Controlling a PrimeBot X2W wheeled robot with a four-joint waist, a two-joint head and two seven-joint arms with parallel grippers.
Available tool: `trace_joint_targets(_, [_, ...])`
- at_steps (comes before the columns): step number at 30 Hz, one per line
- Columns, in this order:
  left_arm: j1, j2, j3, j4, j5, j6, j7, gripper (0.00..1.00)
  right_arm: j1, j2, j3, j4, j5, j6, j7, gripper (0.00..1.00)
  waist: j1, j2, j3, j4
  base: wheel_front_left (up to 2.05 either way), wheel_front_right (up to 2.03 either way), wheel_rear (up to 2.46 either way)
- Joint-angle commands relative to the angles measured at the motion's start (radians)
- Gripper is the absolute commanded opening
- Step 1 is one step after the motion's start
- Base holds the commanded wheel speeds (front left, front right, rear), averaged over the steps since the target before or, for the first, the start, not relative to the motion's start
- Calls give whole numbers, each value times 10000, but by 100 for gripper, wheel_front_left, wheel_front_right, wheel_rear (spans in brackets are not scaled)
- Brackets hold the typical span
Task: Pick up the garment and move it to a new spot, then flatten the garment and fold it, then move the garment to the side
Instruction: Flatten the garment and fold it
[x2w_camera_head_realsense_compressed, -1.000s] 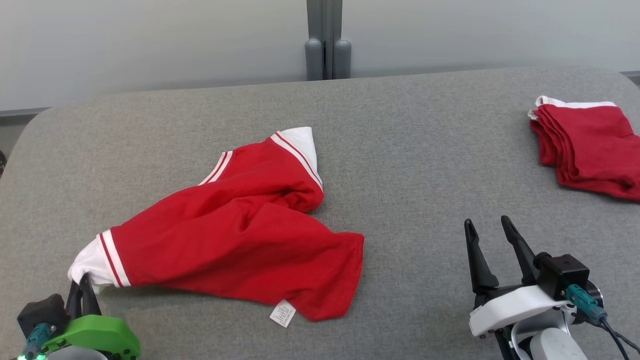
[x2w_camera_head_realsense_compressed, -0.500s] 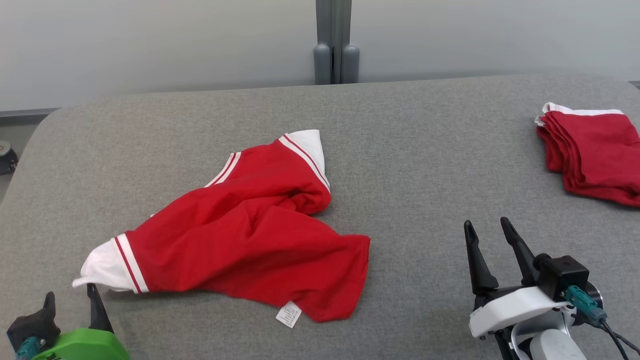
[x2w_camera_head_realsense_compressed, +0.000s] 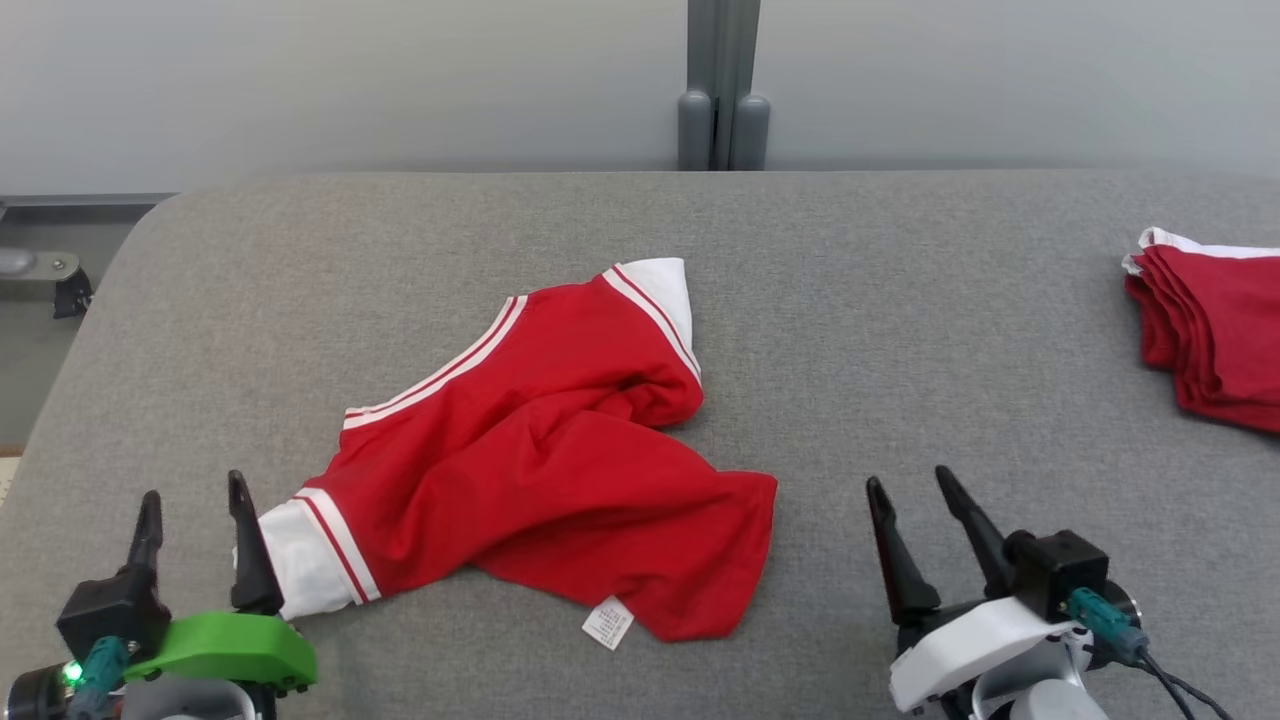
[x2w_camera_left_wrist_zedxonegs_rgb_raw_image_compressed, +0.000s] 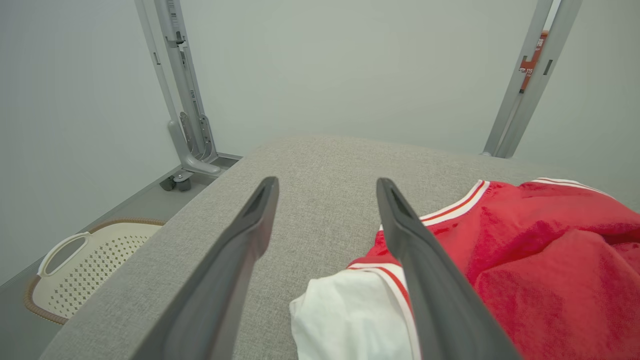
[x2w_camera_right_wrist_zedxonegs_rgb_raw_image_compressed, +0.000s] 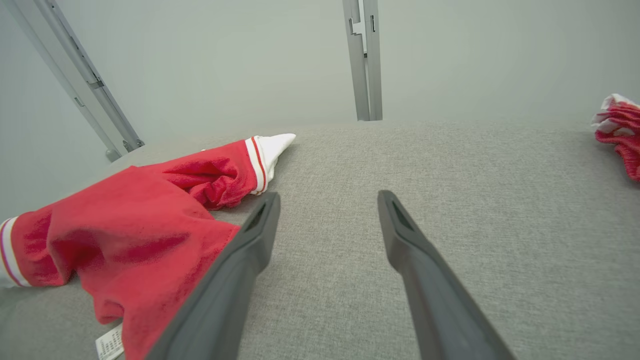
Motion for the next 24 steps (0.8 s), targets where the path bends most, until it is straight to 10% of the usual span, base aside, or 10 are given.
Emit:
trace_joint_targets(1, [-151,-128,-140,-77,142,-86,-4,100,-88,-13,282,205,134,-8,-31,100,0,0,47,195,0,0,0])
trace_joint_targets(20, [-722,-1642,-1451,201,777,-787,-4,100,-2410,-21,2833,4035,2198,-8,250,100,0,0,709,1620,0,0,0])
trace_joint_targets(21, [-725,-1664,-1449,208,791,-796,-4,100,-2518,-22,2865,4172,2264,-8,227,91,0,0,722,1654,0,0,0])
trace_joint_targets(23, [-720,-1713,-1435,227,822,-831,-4,100,-2787,-24,2833,4450,2298,-8,161,2,0,0,733,1718,0,0,0])
trace_joint_targets(24, [-711,-1738,-1424,235,856,-850,-4,100,-2918,-22,2766,4575,2304,-8,125,0,0,0,735,1739,0,0,0])
